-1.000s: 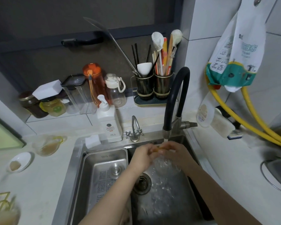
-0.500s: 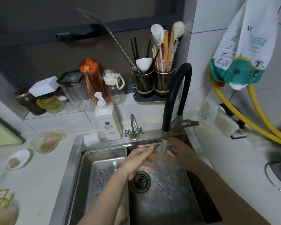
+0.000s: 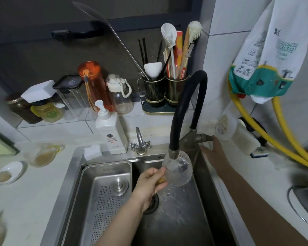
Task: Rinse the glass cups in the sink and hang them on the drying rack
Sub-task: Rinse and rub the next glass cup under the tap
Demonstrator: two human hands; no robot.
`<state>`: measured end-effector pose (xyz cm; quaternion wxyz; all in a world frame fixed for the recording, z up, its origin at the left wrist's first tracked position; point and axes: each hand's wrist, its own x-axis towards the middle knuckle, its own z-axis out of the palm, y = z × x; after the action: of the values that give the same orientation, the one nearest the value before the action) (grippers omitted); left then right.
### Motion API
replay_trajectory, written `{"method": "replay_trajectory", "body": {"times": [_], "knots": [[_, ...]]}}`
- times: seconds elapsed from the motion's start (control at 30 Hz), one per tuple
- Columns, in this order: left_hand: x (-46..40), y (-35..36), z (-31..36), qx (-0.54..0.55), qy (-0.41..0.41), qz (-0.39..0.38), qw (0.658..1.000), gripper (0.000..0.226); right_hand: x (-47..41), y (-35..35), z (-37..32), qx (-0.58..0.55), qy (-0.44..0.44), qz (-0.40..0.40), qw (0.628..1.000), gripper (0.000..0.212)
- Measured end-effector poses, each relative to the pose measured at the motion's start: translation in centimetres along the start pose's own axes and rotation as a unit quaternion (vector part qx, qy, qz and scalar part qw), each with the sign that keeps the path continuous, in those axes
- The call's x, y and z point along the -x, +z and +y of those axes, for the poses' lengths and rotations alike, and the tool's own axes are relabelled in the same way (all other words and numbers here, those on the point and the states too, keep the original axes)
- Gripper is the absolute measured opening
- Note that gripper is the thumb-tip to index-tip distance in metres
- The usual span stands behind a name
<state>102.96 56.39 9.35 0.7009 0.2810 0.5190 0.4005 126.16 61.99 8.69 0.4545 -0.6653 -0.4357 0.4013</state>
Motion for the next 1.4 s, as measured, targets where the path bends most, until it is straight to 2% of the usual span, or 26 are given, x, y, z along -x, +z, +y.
{"method": "replay_trajectory", "body": {"times": [0.1,0.17,0.23,0.27,0.37,0.47,0.57,0.67,0.73,0.8,0.83,0.9,1.0,1.07,1.13,1.2,1.3,1.4], "knots": [[0.3,-0.1,0.1,0.002,-0.004,0.000,1.000,0.023,-4.1,-0.8,2.8,0.026,0.017,0.012,0.999,0.087],[0.5,-0.1,0.1,0.001,-0.004,-0.004,1.000,0.023,-7.3,-0.8,5.8,0.032,0.033,-0.003,0.999,0.088],[0.7,-0.1,0.0,-0.007,-0.004,-0.001,1.000,0.024,-6.6,-0.2,3.8,0.026,0.062,-0.003,0.998,0.087],[0.8,-0.1,0.0,-0.011,-0.004,0.003,1.000,0.025,-6.3,-0.2,3.4,0.031,0.067,0.006,0.997,0.080],[1.0,-0.1,-0.2,-0.011,-0.008,0.008,1.000,0.024,-5.6,0.0,2.9,0.050,0.049,-0.010,0.997,0.043],[1.1,-0.2,-0.4,-0.009,-0.016,0.014,1.000,0.022,-3.3,0.2,1.7,0.048,0.019,-0.023,0.998,0.033],[1.2,-0.5,-0.6,-0.036,-0.020,0.026,0.999,0.019,1.2,1.0,1.4,0.031,0.026,-0.134,0.990,0.042],[1.2,-1.1,-0.6,-0.085,-0.026,0.036,0.995,0.026,7.0,2.0,0.7,-0.044,0.028,-0.203,0.978,0.029],[1.6,-1.2,-0.5,-0.108,-0.021,0.039,0.993,0.029,9.7,2.8,0.6,-0.053,0.011,-0.218,0.975,0.040],[2.1,-1.4,-0.4,-0.149,0.007,0.050,0.988,0.028,11.6,3.4,0.6,-0.047,-0.021,-0.230,0.972,0.064],[2.5,-1.5,-0.4,-0.181,0.036,0.052,0.981,0.025,12.2,3.6,0.3,-0.045,-0.029,-0.228,0.972,0.072],[3.5,-2.3,-0.3,-0.275,0.120,0.021,0.954,0.025,12.9,3.9,-0.2,-0.057,-0.027,-0.202,0.977,0.069],[4.7,-4.0,-0.8,-0.404,0.188,-0.087,0.891,0.078,14.1,4.3,-1.3,-0.088,-0.007,-0.169,0.982,0.050],[4.8,-4.7,-1.4,-0.442,0.209,-0.112,0.865,0.088,14.7,4.6,-1.5,-0.085,0.019,-0.155,0.984,0.053],[4.5,-5.1,-2.1,-0.404,0.230,-0.107,0.879,0.078,15.5,4.9,-1.6,-0.076,0.029,-0.147,0.986,0.059],[4.4,-5.1,-2.5,-0.337,0.225,-0.088,0.910,0.061,16.4,5.2,-1.6,-0.076,0.020,-0.159,0.984,0.047],[4.8,-5.0,-1.8,-0.263,0.165,-0.053,0.949,0.038,17.7,5.4,-1.6,-0.041,0.010,-0.165,0.985,0.050],[5.1,-4.8,-1.1,-0.218,0.094,-0.032,0.971,0.036,18.3,5.8,-1.4,0.011,0.004,-0.122,0.993,0.047]]}}
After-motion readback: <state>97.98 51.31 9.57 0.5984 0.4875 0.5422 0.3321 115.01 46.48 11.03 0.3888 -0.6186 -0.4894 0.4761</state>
